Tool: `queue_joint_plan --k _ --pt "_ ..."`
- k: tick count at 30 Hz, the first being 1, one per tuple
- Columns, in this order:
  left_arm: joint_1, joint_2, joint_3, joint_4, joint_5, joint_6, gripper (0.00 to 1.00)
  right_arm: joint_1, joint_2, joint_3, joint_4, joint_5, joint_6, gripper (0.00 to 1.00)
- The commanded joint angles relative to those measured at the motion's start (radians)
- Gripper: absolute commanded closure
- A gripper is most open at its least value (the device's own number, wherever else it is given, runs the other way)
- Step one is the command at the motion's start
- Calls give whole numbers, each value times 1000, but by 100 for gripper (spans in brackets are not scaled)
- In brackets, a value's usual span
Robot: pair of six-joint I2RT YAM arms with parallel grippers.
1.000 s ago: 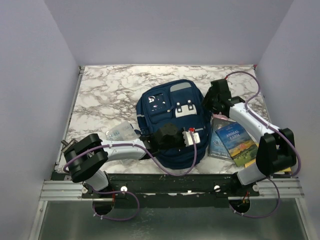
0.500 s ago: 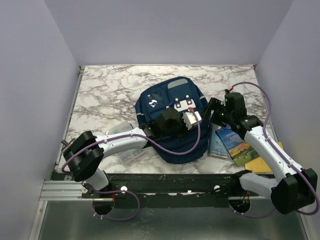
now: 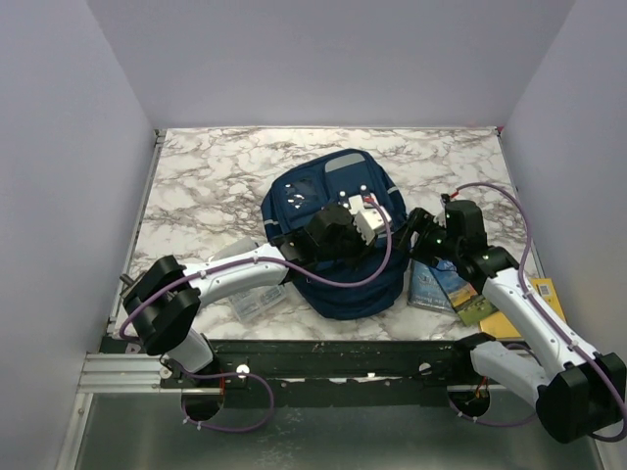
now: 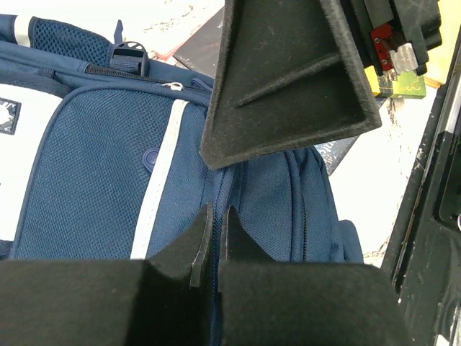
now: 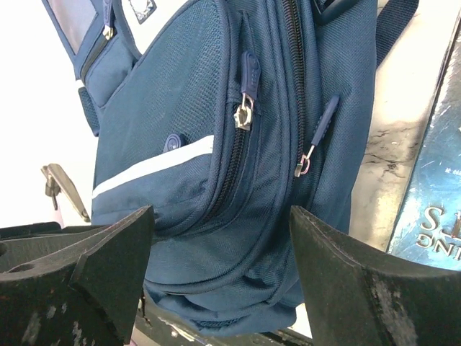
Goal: Pack the student bag
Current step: Zip the student bag at the center of the board.
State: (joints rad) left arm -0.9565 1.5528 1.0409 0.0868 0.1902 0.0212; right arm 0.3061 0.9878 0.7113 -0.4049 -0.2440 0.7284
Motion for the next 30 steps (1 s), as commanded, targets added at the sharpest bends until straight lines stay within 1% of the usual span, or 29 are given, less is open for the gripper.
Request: queue_joint_plan --k 1,5,8,11,13,15,17,19,23,25,28,30 --pt "12 -35 65 50 -64 -70 100 4 -6 -10 -15 -37 10 22" --pt "32 -8 116 16 -85 -131 100 5 -8 -31 16 -59 17 22" --pt "67 50 247 -80 -92 -214 100 5 -7 -37 0 -42 20 22" --pt "110 135 384 -168 -106 -328 100 5 -23 -42 -10 -21 27 21" --pt "131 197 484 -216 -69 -362 100 5 -33 -44 -9 -19 30 21" --pt "140 240 564 -261 -75 -394 100 7 -35 -28 -33 -24 30 20" --pt "148 272 620 -286 -101 -424 100 7 -52 -41 -28 -36 33 17" --pt "158 301 672 -319 -119 -455 100 6 -69 -62 -15 -56 43 11" --pt "179 316 704 -330 -130 -508 100 6 -67 -61 -62 -46 82 9" --pt "186 323 722 -337 -128 -516 100 6 -79 -64 -71 -27 85 8" --pt "194 313 722 -340 -128 -519 100 5 -101 -29 -145 26 89 7" --pt "196 312 727 -344 -139 -505 100 7 -138 -37 -153 30 98 5"
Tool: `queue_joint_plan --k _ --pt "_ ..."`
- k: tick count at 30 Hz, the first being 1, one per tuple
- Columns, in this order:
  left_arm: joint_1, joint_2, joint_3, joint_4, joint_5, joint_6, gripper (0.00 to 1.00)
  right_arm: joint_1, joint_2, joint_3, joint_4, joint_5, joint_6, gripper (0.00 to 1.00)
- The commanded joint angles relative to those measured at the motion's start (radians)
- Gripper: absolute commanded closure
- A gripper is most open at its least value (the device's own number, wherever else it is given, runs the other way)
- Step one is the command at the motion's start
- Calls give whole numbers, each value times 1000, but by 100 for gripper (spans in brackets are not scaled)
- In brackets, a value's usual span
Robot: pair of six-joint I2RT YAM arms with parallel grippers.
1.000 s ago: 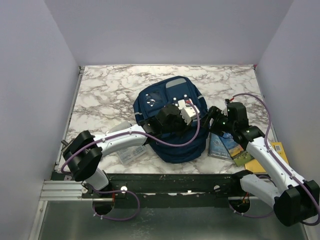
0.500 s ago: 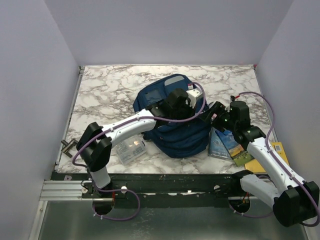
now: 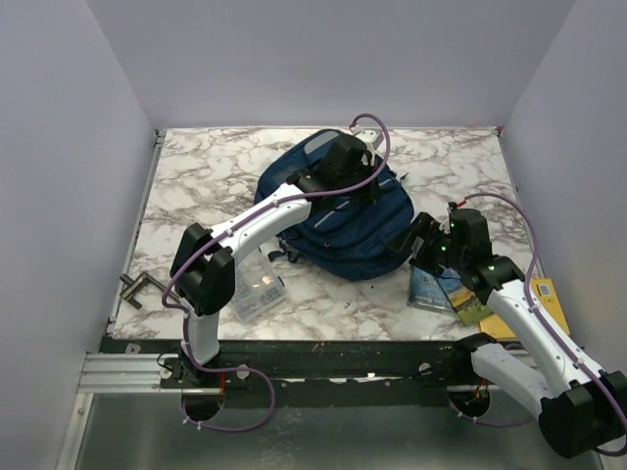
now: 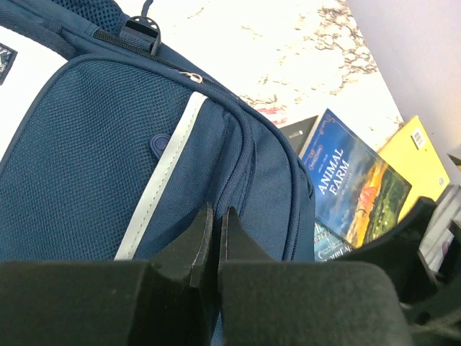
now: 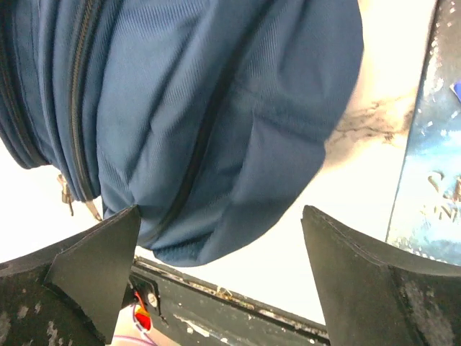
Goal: Pack the student bag
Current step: Zip the student bag at the center of the board.
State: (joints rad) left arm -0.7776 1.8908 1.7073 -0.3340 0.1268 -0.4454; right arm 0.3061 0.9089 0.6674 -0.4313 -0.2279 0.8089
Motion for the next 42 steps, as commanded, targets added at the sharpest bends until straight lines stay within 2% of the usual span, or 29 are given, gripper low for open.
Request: queue_joint_plan --k 1,5,9,12,15,18,19,20,21,23,25,26,31,37,42 --pt "22 -28 62 72 -75 -40 100 7 -76 -4 -113 1 28 5" --pt "35 -47 36 87 -60 -77 100 6 -85 -64 -33 -125 122 4" --pt "47 -47 36 84 4 -122 100 6 -127 -184 173 -212 252 3" --pt "53 -53 18 103 60 -139 100 7 -97 -248 352 -287 348 3" --pt "58 -52 14 105 140 -129 100 5 -49 -271 459 -303 395 5" --pt "63 -51 0 113 216 -116 100 7 -27 -252 472 -255 392 12" --pt "65 -52 -4 113 248 -107 100 7 -22 -247 478 -232 388 20" --pt "64 -55 -7 113 272 -98 100 6 -15 -241 488 -218 385 32" --pt "67 -60 -12 112 302 -85 97 7 -7 -228 492 -208 382 44" --pt "68 -83 -34 113 345 -42 82 6 16 -206 498 -199 387 73" --pt "69 -136 -81 112 347 18 62 7 29 -191 514 -192 396 94" --pt "69 -180 -125 113 322 52 53 6 31 -186 519 -185 402 99" --pt "74 -458 -385 161 119 202 15 7 28 -131 528 -148 436 99" --pt "84 -811 -751 243 -115 317 4 5 57 -16 509 -134 444 99" --pt "104 -888 -892 201 -208 318 5 4 97 72 528 -120 458 99"
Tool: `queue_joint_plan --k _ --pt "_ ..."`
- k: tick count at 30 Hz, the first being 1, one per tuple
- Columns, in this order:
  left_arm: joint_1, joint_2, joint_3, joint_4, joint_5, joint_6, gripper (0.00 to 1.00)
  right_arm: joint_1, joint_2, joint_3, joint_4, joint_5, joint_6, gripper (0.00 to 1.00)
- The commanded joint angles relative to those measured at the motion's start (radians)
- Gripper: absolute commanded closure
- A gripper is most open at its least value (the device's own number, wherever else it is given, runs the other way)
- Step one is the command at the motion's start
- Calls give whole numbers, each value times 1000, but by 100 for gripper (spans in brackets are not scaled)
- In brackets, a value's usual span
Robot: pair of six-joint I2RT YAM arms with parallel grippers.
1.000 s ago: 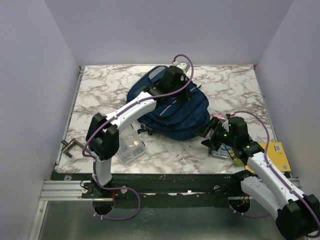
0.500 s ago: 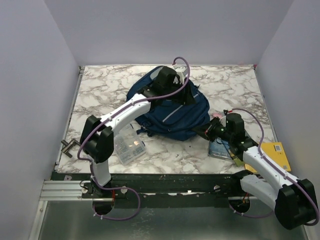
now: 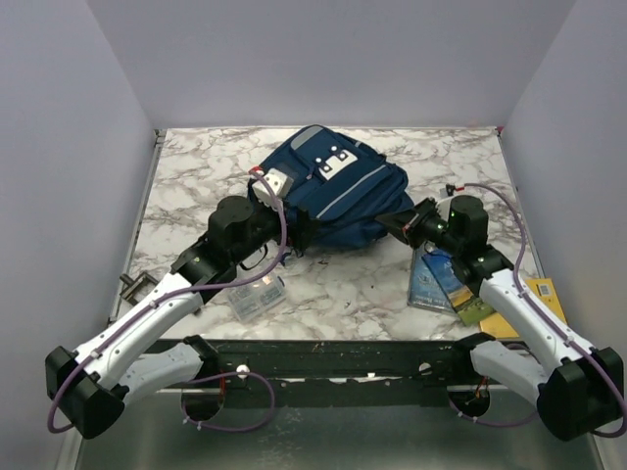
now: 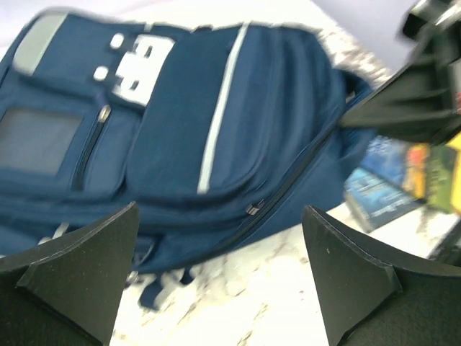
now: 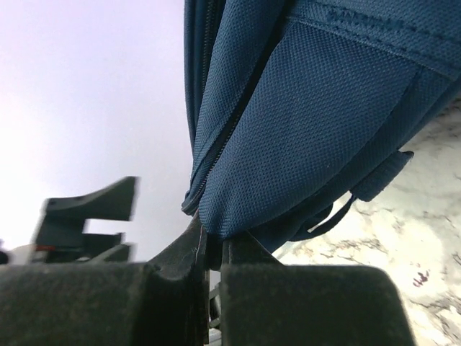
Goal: Pack the student bag
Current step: Zip the student bag at the center of the board.
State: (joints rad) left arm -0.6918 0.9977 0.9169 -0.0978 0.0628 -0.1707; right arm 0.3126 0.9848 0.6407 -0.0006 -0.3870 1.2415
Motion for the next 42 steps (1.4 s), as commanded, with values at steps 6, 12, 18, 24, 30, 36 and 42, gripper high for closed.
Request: queue_joint_plan --k 6,12,18,24,30,36,42 --pt "63 20 -160 -86 -138 -42 18 -2 92 219 97 26 36 99" --pt "107 21 -157 -101 -150 -116 21 -2 129 316 36 103 85 100" --pt "218 40 -151 -70 -29 -163 29 -2 156 366 34 92 95 99" --pt "307 157 -90 -47 155 -219 62 -3 161 371 39 90 111 99" --pt "307 211 -65 -70 139 -209 66 -2 169 371 52 77 119 100" --pt "308 230 -61 -85 111 -190 63 -3 167 360 71 74 128 99" --pt "294 245 -69 -80 99 -128 61 -2 172 365 82 66 130 99"
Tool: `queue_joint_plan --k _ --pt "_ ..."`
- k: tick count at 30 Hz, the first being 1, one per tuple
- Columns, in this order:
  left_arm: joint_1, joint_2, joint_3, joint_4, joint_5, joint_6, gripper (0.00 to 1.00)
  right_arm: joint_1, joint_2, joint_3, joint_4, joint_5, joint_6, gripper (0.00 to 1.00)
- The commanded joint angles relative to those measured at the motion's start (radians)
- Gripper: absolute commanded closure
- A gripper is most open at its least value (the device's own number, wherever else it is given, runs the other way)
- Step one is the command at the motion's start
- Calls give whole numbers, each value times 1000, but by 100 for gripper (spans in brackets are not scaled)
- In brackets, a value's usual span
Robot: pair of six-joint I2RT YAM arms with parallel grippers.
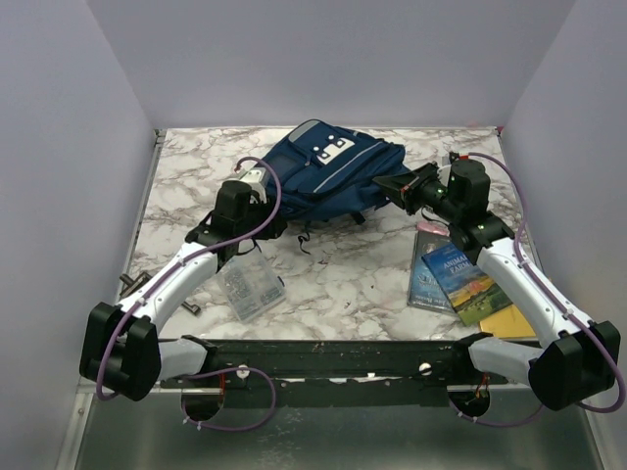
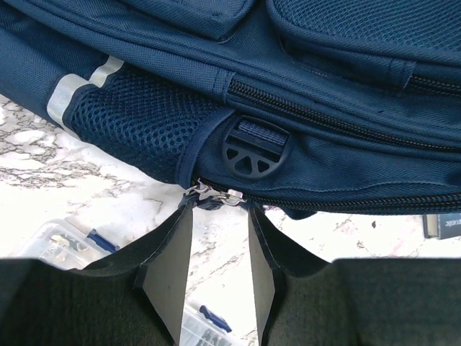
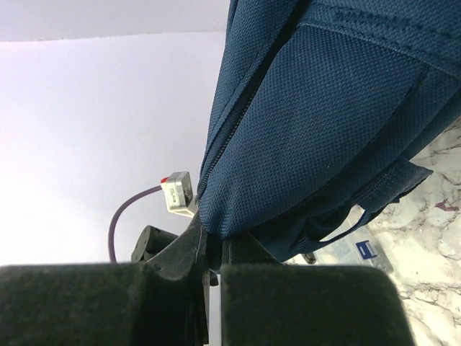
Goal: Pack the student bag
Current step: Zip the student bag at the center of the board.
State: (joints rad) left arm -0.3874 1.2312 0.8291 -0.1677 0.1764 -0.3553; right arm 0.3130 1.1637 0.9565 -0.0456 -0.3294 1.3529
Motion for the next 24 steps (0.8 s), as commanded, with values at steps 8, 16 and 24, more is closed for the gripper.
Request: queue_joint_plan --k 8,16,24 --pt "-45 31 -13 57 -19 159 59 -3 1 34 160 -9 30 99" --pt "-53 71 -7 63 -74 190 59 -2 5 33 178 -27 34 100" --pt "-51 89 18 59 -110 191 55 -3 5 16 198 -37 42 99"
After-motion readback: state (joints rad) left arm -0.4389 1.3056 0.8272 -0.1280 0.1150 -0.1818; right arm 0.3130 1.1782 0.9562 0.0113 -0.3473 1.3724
